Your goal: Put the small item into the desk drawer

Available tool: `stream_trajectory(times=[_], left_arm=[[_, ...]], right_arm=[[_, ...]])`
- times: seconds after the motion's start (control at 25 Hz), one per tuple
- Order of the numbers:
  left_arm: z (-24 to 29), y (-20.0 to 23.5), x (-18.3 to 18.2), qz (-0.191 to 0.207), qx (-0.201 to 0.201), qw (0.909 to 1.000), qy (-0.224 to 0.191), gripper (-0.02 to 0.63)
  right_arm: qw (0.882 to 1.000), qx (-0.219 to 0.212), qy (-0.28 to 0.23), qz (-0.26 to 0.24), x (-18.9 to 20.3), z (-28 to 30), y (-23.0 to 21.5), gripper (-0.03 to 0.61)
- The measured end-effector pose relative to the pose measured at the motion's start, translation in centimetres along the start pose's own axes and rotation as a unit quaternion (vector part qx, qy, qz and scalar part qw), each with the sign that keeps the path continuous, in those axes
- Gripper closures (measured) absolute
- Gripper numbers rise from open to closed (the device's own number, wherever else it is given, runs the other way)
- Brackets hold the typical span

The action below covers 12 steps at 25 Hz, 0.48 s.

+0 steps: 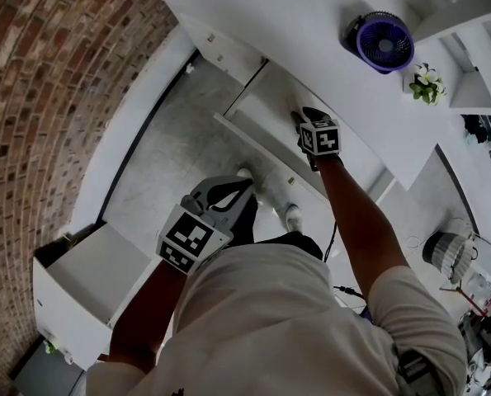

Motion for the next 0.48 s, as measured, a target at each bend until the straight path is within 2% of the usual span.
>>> stream_trajectory(times=[0.48], left_arm=[[1.0, -6.1, 1.3, 0.003, -0.004, 1.0, -0.006, 0.607]], right_arm=[[0.998, -0.017, -0.049, -0.047, 0.0, -6.1, 1.6, 0.508]])
Point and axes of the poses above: the fingertips, and each gripper's own axes: z forward along the fingers, y to its left, x out of its underside, the point moved 2 cm from there along -z, backward along the fingers, and after that the axes turned 6 degrees about y, right-handed, at the moved point
